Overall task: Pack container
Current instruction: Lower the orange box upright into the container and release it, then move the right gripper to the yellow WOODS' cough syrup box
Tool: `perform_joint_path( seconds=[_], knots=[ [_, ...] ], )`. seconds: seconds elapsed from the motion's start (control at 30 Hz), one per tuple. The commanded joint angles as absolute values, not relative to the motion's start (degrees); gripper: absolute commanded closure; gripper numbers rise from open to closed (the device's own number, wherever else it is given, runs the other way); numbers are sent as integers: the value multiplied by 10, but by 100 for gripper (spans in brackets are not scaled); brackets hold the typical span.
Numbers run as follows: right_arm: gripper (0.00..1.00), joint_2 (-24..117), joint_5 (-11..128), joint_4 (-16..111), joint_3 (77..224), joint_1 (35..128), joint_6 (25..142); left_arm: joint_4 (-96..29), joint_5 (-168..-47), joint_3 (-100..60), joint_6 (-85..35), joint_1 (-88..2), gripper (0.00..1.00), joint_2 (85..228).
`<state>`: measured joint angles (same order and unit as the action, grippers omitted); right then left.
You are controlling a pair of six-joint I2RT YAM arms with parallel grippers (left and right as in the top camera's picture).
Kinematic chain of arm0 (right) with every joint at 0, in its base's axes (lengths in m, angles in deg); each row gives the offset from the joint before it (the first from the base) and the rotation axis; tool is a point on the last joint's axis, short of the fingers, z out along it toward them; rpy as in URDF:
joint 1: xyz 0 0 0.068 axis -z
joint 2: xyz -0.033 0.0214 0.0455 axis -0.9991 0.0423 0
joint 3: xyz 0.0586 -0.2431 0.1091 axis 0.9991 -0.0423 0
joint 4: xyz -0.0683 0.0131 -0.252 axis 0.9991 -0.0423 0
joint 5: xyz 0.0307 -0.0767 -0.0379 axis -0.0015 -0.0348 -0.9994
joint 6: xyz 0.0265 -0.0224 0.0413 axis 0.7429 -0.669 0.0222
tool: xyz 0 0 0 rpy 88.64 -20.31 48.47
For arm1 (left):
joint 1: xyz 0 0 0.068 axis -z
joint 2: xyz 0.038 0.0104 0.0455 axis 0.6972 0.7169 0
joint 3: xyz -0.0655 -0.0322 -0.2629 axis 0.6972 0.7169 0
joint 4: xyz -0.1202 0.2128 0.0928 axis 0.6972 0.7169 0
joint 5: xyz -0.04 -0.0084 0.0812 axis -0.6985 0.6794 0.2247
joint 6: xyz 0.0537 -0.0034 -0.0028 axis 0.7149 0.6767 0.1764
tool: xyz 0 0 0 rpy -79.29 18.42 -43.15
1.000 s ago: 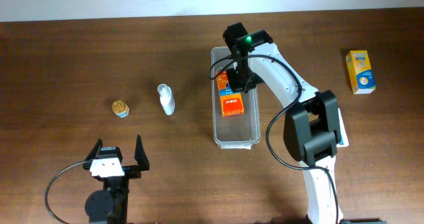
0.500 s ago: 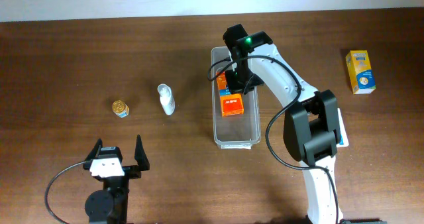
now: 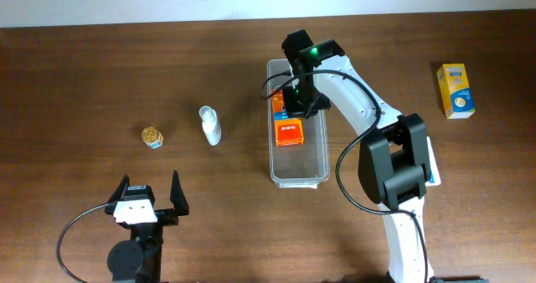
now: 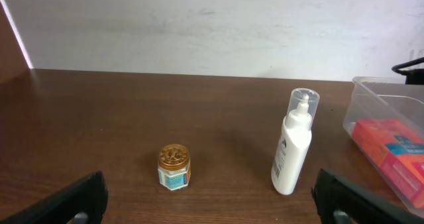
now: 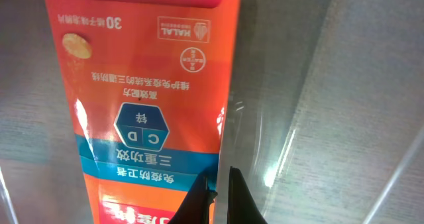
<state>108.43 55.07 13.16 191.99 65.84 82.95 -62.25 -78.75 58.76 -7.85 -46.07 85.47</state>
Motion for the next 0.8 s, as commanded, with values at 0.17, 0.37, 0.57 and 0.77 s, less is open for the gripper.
perform_joint_path(
  seconds=[0.17,0.37,0.57,0.77],
  knots=[
    [96,1090,559,138,1918,659,836,-624,-792,591,-70,-464,1,851],
    [96,1090,547,128,1958,659,837,-624,-792,591,-70,-464,1,851],
    [96,1090,488,72,2034,659,836,-624,-792,591,-70,-464,1,851],
    [84,1090,463,0,2164,663,834,-624,-792,591,-70,-464,1,851]
  ],
)
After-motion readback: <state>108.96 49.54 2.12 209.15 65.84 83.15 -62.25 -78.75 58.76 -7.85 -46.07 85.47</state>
